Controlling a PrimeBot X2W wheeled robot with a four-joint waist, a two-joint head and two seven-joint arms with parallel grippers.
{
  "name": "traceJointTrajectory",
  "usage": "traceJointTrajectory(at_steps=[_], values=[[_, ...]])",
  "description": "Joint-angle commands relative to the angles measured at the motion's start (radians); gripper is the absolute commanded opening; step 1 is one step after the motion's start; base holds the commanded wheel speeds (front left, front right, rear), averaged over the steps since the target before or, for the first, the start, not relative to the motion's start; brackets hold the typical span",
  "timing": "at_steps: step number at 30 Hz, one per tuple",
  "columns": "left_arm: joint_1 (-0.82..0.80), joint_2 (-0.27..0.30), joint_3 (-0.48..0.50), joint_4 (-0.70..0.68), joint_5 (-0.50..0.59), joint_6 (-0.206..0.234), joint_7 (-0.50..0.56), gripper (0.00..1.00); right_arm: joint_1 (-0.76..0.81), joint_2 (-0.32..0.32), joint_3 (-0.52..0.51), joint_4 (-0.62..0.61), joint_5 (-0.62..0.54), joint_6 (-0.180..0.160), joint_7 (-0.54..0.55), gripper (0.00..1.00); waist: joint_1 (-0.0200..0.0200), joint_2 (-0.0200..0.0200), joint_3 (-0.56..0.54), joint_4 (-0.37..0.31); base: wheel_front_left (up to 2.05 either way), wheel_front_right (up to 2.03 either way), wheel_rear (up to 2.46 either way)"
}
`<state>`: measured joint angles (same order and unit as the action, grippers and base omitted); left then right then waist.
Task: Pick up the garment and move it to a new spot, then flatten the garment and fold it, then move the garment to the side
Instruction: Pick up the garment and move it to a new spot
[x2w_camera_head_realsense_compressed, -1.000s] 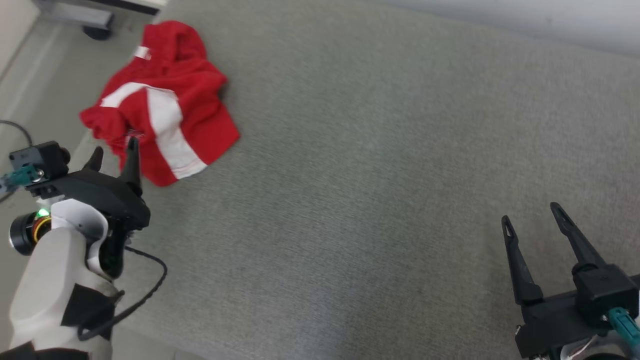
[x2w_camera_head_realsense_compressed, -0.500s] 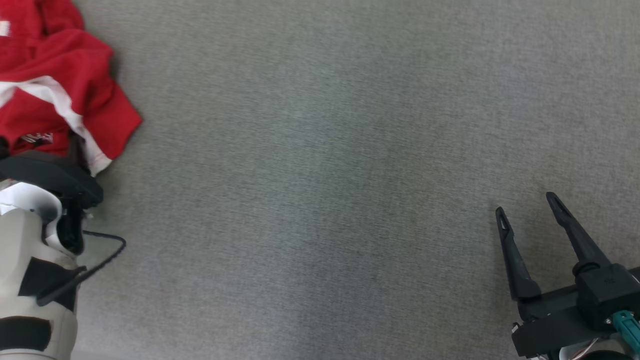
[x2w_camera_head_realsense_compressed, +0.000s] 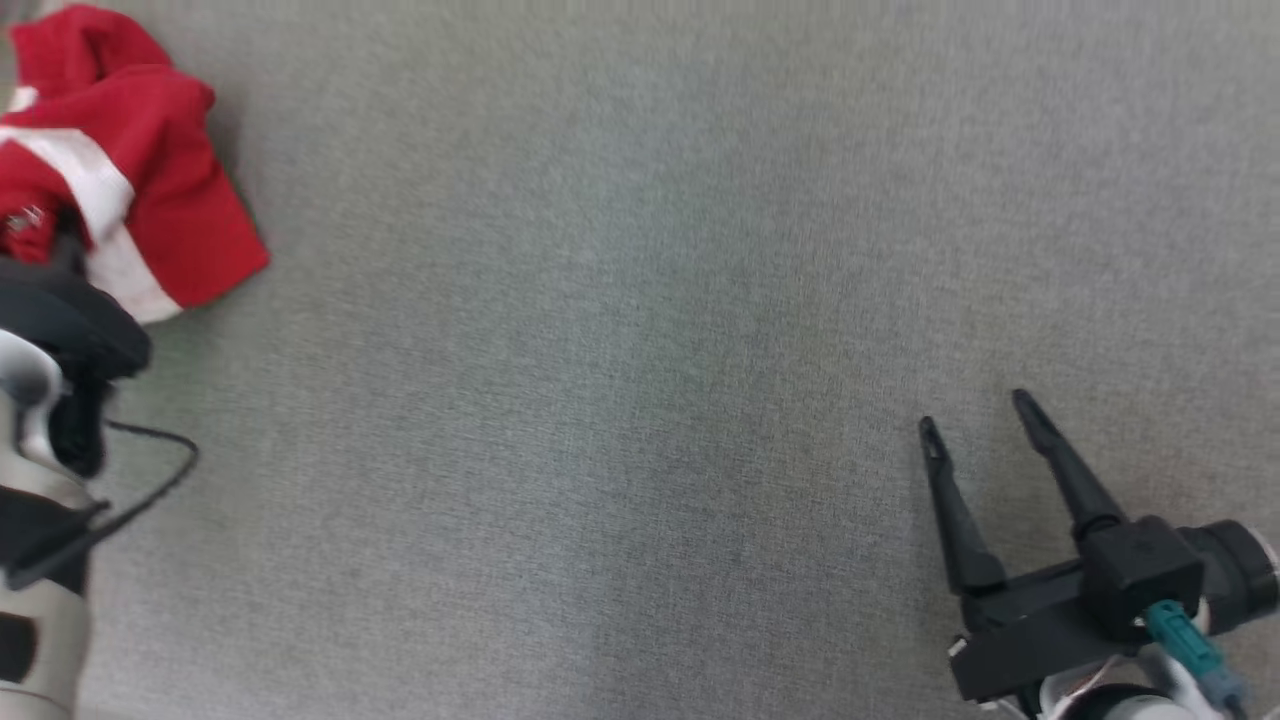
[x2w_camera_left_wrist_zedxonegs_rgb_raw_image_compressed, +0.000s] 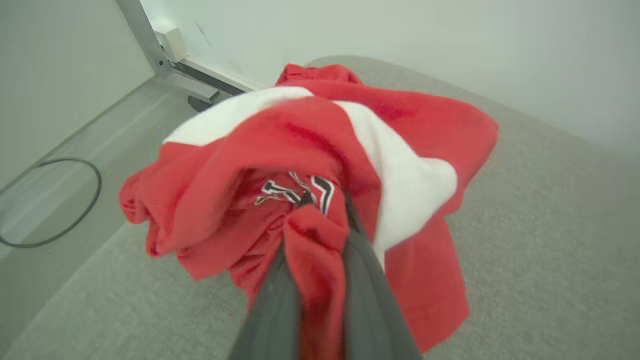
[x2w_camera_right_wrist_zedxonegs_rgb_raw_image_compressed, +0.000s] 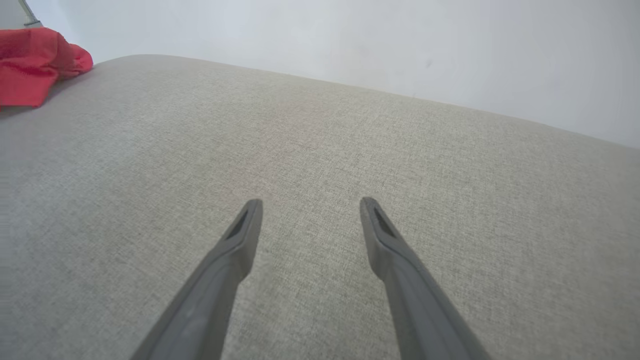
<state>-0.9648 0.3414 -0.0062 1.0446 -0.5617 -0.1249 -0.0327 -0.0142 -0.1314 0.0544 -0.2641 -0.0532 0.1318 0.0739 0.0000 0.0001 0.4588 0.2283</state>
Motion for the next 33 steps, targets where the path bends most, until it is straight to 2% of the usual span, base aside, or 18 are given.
traceJointTrajectory(at_steps=[1,6,13,17,23,27,33], values=[[-0.013,0.029,-0.014,-0.028,-0.001,-0.006,0.014,0.00,-0.012,0.018,0.011,0.030,0.012,-0.003,-0.021,1.00,0.0000,-0.0001,-0.084,0.016,0.00,0.00,0.00],[-0.016,0.093,-0.085,-0.135,0.015,-0.004,0.069,0.00,-0.026,0.058,0.030,0.141,0.034,-0.003,-0.087,1.00,0.0000,-0.0001,-0.201,0.004,0.00,0.00,0.00],[-0.013,0.131,-0.190,-0.347,-0.003,-0.004,0.179,0.00,-0.020,0.081,0.000,0.247,0.065,-0.003,-0.161,1.00,0.0000,-0.0001,-0.354,-0.061,0.00,0.00,0.00],[0.001,0.121,-0.229,-0.454,-0.032,-0.005,0.216,0.00,-0.009,0.082,-0.024,0.265,0.078,-0.003,-0.175,1.00,0.0000,-0.0001,-0.401,-0.106,0.00,0.00,0.00],[0.048,0.108,-0.314,-0.685,-0.056,-0.004,0.261,0.00,0.014,0.082,-0.063,0.266,0.089,-0.003,-0.177,1.00,0.0000,-0.0001,-0.459,-0.218,0.00,0.00,0.00],[0.102,0.079,-0.357,-0.825,-0.073,-0.002,0.274,0.00,0.029,0.082,-0.077,0.252,0.088,-0.003,-0.167,1.00,0.0000,-0.0001,-0.465,-0.290,0.00,0.00,0.00],[0.249,0.041,-0.407,-0.970,-0.058,0.035,0.244,0.00,0.032,0.081,-0.065,0.231,0.096,-0.003,-0.158,1.00,0.0000,-0.0001,-0.446,-0.397,0.00,0.00,0.00]])
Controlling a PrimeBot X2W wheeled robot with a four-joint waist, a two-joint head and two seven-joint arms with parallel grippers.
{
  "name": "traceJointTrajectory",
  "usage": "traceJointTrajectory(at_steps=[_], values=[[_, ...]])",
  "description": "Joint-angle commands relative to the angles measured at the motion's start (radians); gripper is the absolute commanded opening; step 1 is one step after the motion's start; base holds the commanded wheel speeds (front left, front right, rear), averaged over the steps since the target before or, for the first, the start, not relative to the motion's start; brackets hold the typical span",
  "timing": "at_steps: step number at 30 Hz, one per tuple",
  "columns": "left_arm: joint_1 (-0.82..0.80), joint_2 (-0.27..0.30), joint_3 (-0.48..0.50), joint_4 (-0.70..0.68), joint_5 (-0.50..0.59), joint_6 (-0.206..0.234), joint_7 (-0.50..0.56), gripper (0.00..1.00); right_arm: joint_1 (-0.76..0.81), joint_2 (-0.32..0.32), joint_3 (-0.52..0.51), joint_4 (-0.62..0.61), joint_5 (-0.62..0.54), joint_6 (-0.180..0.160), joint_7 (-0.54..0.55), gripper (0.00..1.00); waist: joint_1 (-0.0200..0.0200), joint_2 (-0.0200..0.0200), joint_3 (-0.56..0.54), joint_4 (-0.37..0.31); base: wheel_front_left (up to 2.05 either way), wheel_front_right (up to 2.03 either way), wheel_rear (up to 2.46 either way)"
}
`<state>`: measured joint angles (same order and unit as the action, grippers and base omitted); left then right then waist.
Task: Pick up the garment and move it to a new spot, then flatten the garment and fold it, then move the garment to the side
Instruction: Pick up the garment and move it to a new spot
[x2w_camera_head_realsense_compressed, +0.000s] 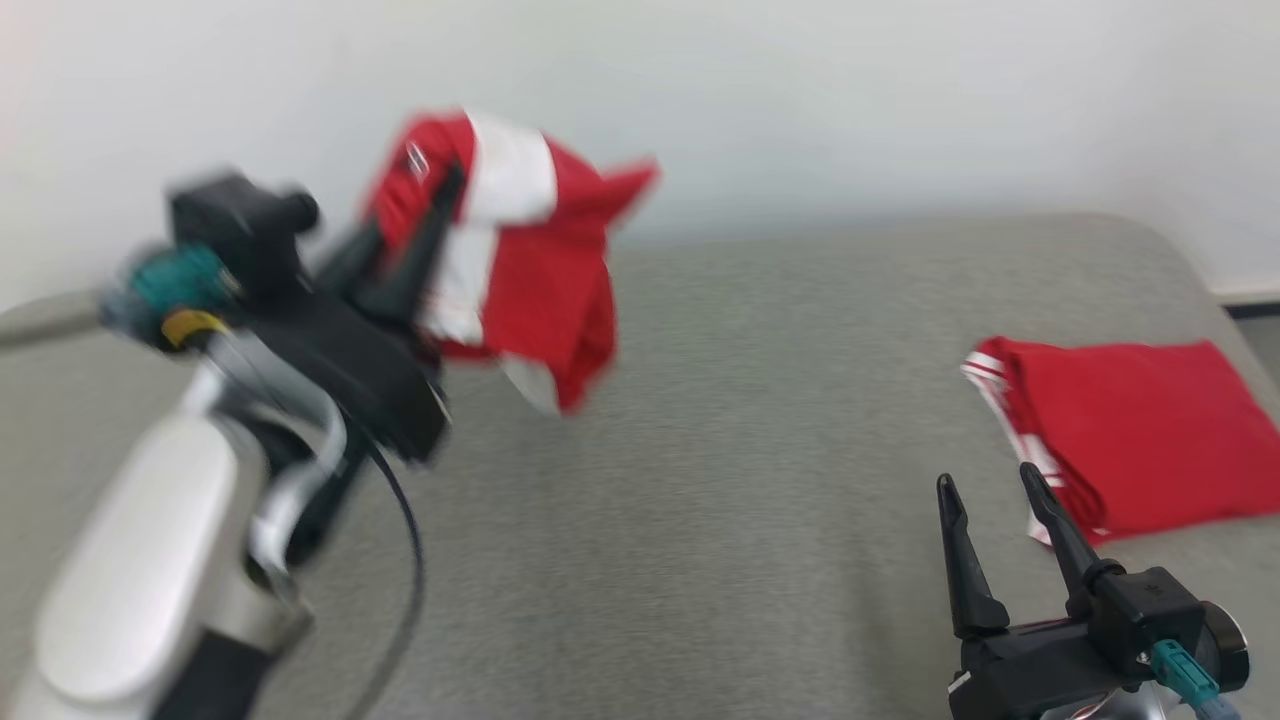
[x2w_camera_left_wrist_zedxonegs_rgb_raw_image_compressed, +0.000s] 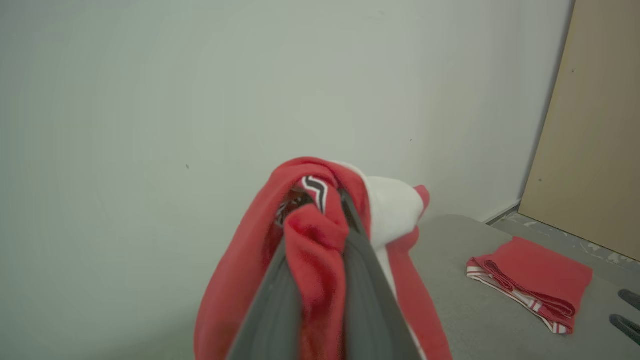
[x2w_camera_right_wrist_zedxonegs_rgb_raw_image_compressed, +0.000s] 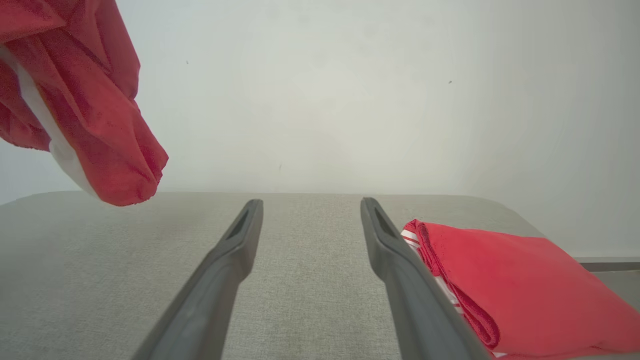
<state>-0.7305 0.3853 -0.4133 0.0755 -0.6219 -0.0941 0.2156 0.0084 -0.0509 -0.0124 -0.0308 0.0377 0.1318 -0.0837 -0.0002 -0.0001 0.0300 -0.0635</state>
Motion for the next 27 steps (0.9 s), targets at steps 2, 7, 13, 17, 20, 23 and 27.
traceJointTrajectory(at_steps=[2,7,13,17,20,23,27], values=[[0.068,-0.020,-0.026,-0.022,0.006,0.012,-0.015,0.00,0.010,0.001,0.002,-0.006,0.003,-0.003,0.003,1.00,0.0002,0.0001,-0.006,-0.131,0.00,0.00,0.00],[0.177,-0.075,-0.076,0.017,0.007,0.022,-0.078,0.00,0.002,0.001,0.007,-0.018,0.012,-0.003,0.002,1.00,0.0002,0.0001,0.033,-0.168,0.00,0.00,0.00],[0.245,-0.136,-0.124,0.206,0.047,0.040,-0.179,0.00,-0.015,0.002,0.028,-0.011,0.020,-0.003,-0.003,1.00,0.0002,0.0001,0.066,-0.173,0.00,0.00,0.00],[0.255,-0.173,-0.142,0.349,0.068,0.061,-0.240,0.95,-0.020,0.001,0.040,-0.001,0.023,-0.003,-0.004,1.00,0.0002,0.0001,0.068,-0.155,0.00,0.00,0.00],[0.270,-0.213,-0.132,0.443,0.043,0.057,-0.305,1.00,-0.015,0.001,0.039,0.003,0.023,-0.003,-0.002,1.00,0.0002,0.0001,0.058,-0.130,0.00,0.00,0.00],[0.298,-0.222,-0.123,0.455,0.025,0.022,-0.383,1.00,-0.006,0.001,0.030,0.005,0.021,-0.003,0.000,1.00,0.0002,0.0001,0.041,-0.108,0.00,0.00,0.00],[0.341,-0.205,-0.093,0.424,0.000,0.000,-0.451,1.00,0.004,0.001,0.013,0.005,0.016,-0.003,0.005,1.00,0.0002,0.0001,0.020,-0.083,0.00,0.00,0.00]])
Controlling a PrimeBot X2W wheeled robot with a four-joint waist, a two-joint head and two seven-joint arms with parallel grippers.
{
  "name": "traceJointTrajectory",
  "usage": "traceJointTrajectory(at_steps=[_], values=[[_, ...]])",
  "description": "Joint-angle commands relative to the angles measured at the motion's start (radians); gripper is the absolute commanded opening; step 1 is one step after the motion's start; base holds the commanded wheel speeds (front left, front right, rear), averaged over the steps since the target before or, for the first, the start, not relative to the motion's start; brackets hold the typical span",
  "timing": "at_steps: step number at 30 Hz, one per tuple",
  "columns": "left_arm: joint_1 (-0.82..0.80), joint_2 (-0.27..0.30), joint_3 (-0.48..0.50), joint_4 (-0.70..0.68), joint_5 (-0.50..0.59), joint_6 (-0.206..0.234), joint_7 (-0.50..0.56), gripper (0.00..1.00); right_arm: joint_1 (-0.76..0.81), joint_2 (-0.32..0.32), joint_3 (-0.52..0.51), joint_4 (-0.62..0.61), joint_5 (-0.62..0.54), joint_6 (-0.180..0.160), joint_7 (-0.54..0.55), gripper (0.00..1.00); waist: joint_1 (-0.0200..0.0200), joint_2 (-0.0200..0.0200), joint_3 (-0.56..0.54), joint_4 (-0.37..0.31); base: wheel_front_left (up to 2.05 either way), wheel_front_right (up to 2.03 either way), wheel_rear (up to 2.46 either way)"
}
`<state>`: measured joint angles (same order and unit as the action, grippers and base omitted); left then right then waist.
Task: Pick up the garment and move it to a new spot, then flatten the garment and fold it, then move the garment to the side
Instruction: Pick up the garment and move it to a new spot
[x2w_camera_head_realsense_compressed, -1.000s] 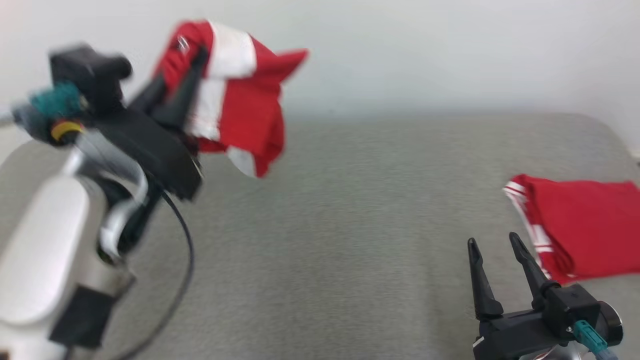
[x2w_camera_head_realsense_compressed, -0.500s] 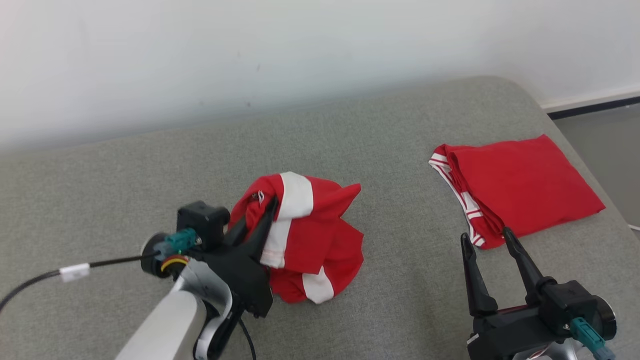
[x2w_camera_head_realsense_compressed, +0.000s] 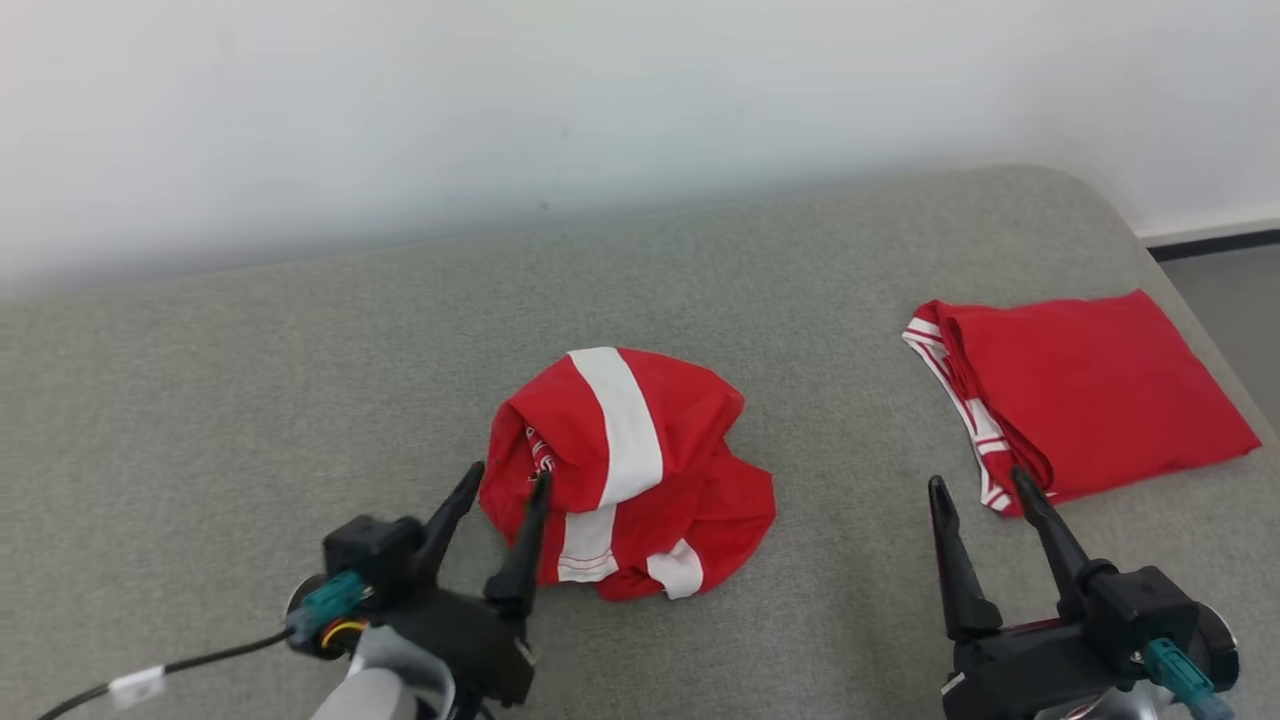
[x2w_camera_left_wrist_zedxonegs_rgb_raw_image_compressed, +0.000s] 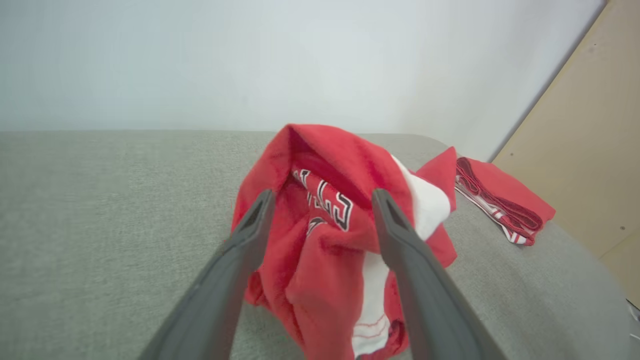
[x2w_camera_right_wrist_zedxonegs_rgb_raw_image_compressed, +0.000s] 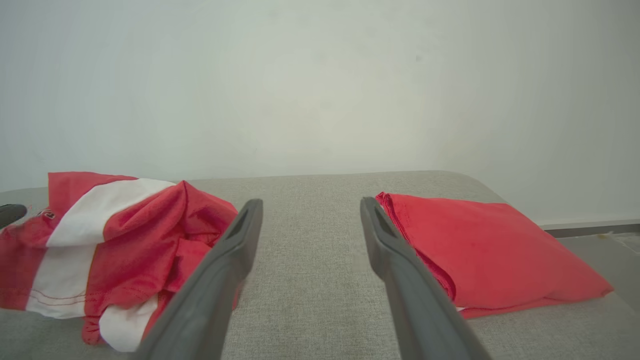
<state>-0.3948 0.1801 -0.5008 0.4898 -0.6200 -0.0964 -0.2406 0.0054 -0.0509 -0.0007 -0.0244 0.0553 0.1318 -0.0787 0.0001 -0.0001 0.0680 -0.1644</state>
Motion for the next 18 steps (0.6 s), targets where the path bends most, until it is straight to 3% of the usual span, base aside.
traceJointTrajectory(at_steps=[1,4,8,18], values=[[0.024,0.009,0.004,-0.005,-0.001,0.001,-0.006,1.00,0.012,0.001,-0.003,-0.002,-0.003,-0.003,0.001,1.00,-0.0001,0.0001,-0.024,0.026,0.00,0.00,0.00],[0.092,0.035,0.061,-0.070,0.013,0.006,-0.023,1.00,0.027,0.001,-0.021,-0.005,0.007,-0.003,0.002,1.00,-0.0001,0.0001,-0.046,0.054,0.00,0.00,0.00],[0.208,0.036,0.205,-0.231,0.085,0.022,-0.023,1.00,0.045,0.001,-0.051,0.005,0.007,-0.003,-0.016,1.00,-0.0001,0.0001,-0.062,0.097,0.00,0.00,0.00],[0.427,-0.048,0.414,-0.430,0.292,-0.019,-0.024,1.00,0.065,-0.001,-0.129,0.115,0.004,-0.003,-0.115,1.00,-0.0001,0.0001,-0.106,0.174,0.00,0.00,0.00]])
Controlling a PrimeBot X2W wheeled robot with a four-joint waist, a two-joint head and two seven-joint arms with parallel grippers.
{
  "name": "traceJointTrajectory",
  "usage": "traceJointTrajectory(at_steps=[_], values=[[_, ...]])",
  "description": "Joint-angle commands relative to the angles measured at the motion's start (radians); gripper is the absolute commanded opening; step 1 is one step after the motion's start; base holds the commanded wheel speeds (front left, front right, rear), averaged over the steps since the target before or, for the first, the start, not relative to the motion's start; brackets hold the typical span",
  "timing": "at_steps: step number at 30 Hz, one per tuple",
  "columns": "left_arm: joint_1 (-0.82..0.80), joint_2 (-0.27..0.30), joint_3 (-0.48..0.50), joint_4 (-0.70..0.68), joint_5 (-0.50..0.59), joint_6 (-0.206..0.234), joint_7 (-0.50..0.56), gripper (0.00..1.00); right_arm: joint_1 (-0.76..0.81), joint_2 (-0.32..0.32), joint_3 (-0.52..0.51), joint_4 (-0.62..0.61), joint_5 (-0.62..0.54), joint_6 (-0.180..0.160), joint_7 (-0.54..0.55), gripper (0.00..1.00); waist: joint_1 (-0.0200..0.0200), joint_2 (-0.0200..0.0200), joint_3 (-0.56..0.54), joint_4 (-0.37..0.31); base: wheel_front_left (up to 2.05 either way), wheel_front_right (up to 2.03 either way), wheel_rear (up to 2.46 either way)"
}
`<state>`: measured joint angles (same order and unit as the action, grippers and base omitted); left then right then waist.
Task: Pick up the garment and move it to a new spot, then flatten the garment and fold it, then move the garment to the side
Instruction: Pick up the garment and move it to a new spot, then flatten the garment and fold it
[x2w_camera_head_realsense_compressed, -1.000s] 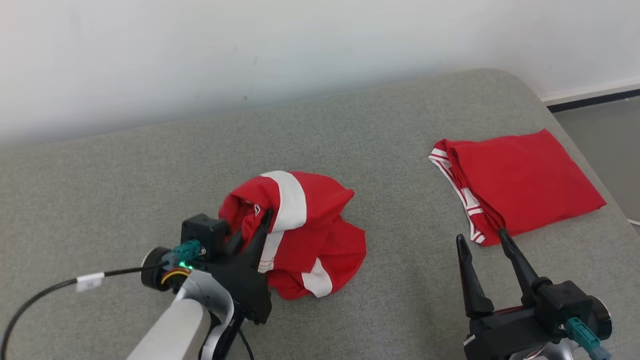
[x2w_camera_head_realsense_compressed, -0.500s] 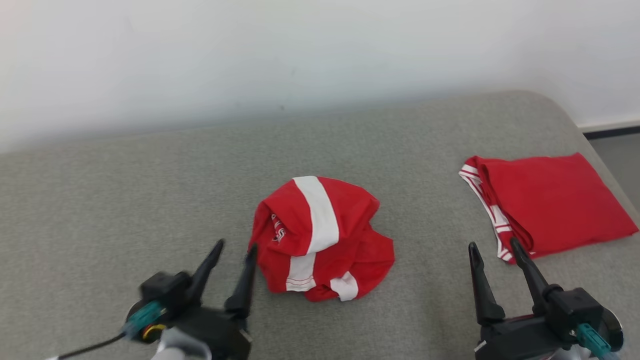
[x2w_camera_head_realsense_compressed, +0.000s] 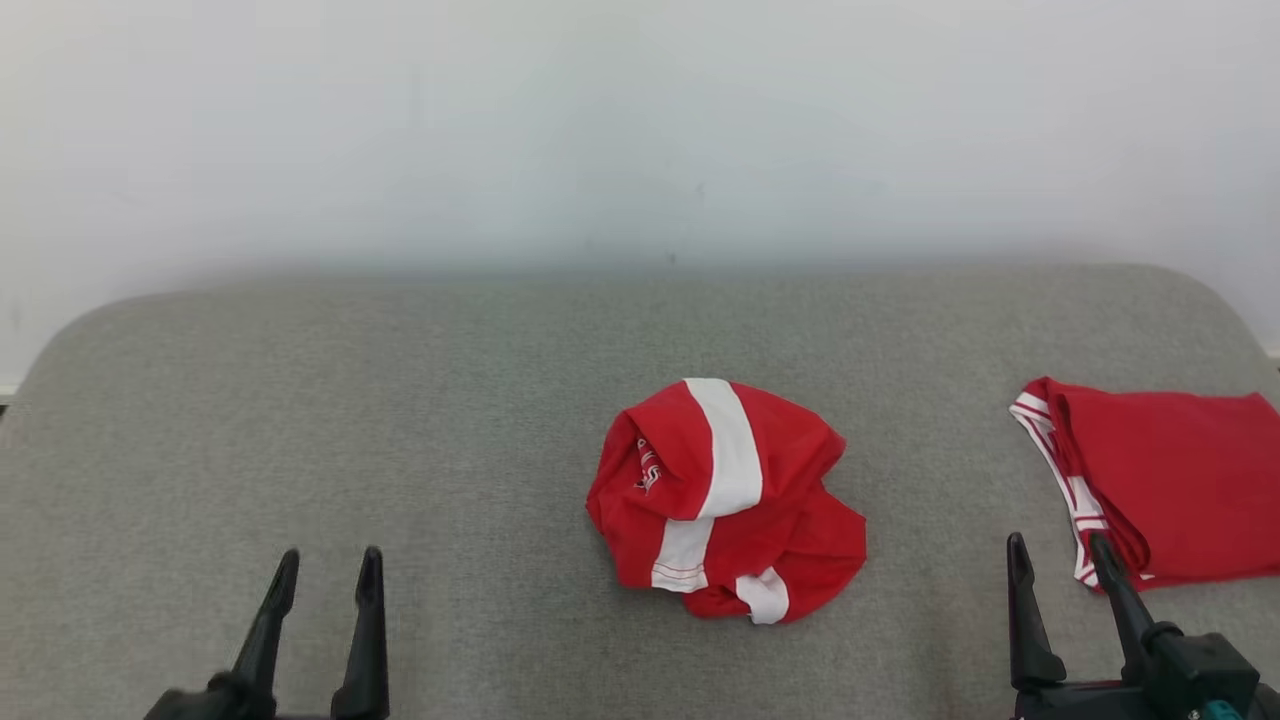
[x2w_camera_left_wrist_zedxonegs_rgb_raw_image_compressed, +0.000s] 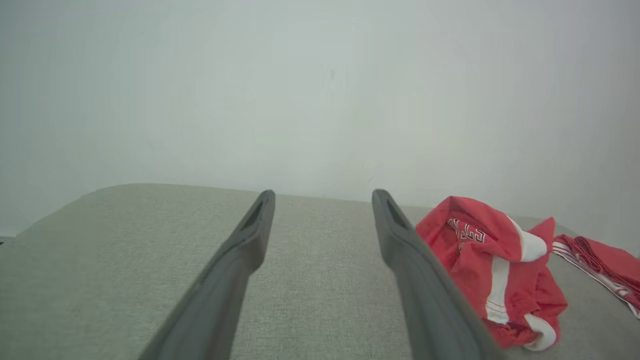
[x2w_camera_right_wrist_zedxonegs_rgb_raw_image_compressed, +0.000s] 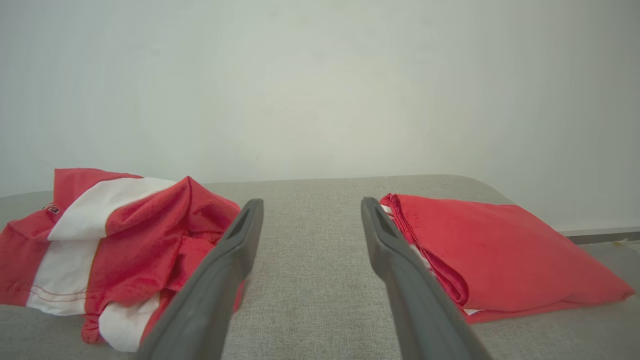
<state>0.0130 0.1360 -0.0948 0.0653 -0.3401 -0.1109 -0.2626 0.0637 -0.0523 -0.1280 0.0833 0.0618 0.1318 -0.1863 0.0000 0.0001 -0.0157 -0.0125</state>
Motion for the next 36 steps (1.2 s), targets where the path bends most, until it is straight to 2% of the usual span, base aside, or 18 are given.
traceJointTrajectory(at_steps=[1,6,15,36], values=[[0.035,-0.007,0.018,-0.014,0.032,-0.009,-0.002,1.00,0.009,0.000,-0.004,0.018,-0.006,-0.003,-0.013,1.00,0.0000,-0.0001,-0.025,0.024,0.00,0.00,0.00],[0.095,0.000,0.055,0.013,0.091,-0.016,-0.002,1.00,0.027,0.000,0.008,0.069,-0.033,-0.003,-0.025,1.00,0.0000,-0.0001,-0.036,0.038,0.00,0.00,0.00],[0.156,0.009,0.091,0.047,0.108,-0.018,-0.002,1.00,0.027,-0.011,0.049,0.132,-0.047,-0.003,-0.024,1.00,0.0000,-0.0001,-0.039,0.057,0.00,0.00,0.00],[0.140,0.011,0.065,0.027,0.103,-0.020,-0.002,1.00,0.017,-0.004,0.046,0.090,-0.072,-0.003,-0.022,1.00,0.0000,-0.0001,-0.029,0.038,0.00,0.00,0.00]])
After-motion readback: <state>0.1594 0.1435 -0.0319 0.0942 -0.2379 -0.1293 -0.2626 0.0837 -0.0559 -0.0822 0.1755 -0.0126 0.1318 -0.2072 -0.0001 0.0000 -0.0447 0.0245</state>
